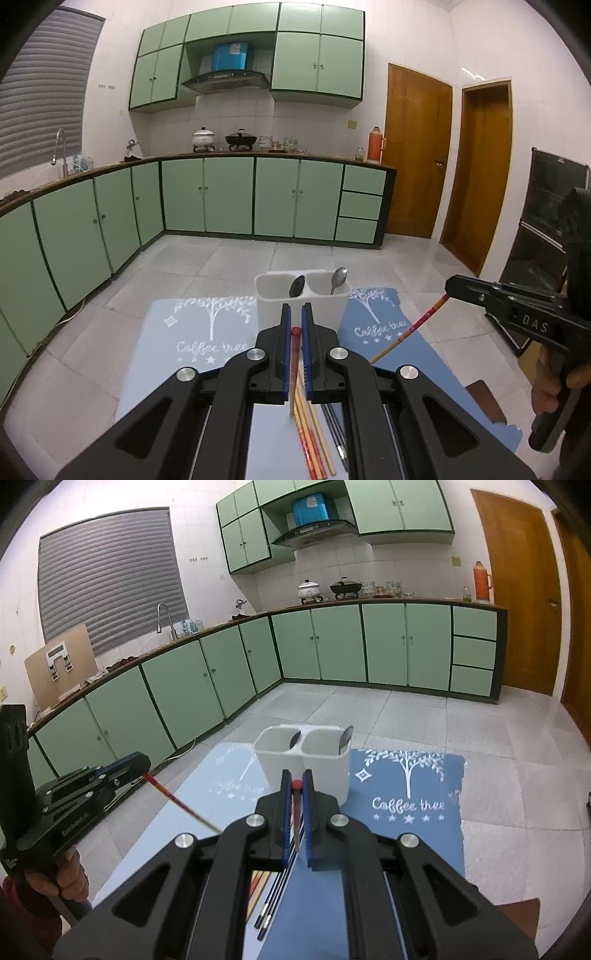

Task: Organize utensils
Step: 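Lift both red chopsticks and insert them into the white utensil holder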

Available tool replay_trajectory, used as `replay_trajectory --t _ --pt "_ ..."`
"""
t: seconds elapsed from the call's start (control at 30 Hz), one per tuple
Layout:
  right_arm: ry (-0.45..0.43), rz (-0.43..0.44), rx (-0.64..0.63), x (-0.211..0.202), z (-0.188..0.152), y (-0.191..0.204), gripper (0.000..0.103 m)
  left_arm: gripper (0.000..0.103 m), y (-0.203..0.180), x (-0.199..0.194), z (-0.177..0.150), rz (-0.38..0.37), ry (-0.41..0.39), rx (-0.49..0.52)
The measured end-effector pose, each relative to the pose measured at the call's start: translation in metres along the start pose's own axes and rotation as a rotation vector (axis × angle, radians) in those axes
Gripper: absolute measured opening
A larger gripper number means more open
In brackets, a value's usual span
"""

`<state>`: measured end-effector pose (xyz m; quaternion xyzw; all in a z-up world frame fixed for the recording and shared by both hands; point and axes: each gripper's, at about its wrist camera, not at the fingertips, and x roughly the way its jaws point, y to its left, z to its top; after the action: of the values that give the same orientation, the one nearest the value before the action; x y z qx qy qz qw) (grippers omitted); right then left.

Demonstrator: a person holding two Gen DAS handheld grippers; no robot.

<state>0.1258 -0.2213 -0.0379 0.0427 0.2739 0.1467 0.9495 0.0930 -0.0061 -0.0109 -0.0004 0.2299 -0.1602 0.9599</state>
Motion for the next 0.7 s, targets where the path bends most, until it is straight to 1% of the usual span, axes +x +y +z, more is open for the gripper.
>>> replay_trajectory --t 0.13,0.33,0.43,0.57,0.7 --pt "0.009 0.018 -0.021 0.002 0.015 0.000 0.005 0.005 -0.001 0.001 0.003 -0.016 0.002 -0.004" --pt "0.017 0.033 -0.055 -0.002 0.026 0.003 0.005 0.005 -0.002 0.003 0.007 -0.021 -0.001 0.013" --pt "0.006 0.037 -0.057 -0.005 0.034 0.000 0.005 0.005 -0.002 0.002 0.010 -0.020 -0.009 0.017" --pt "-0.020 0.047 -0.043 -0.010 0.047 -0.004 0.005 0.005 -0.002 0.000 0.024 -0.021 -0.036 0.024" --pt "-0.058 0.061 -0.040 -0.017 0.070 -0.009 0.005 0.005 -0.001 -0.004 0.047 -0.014 -0.092 0.032"
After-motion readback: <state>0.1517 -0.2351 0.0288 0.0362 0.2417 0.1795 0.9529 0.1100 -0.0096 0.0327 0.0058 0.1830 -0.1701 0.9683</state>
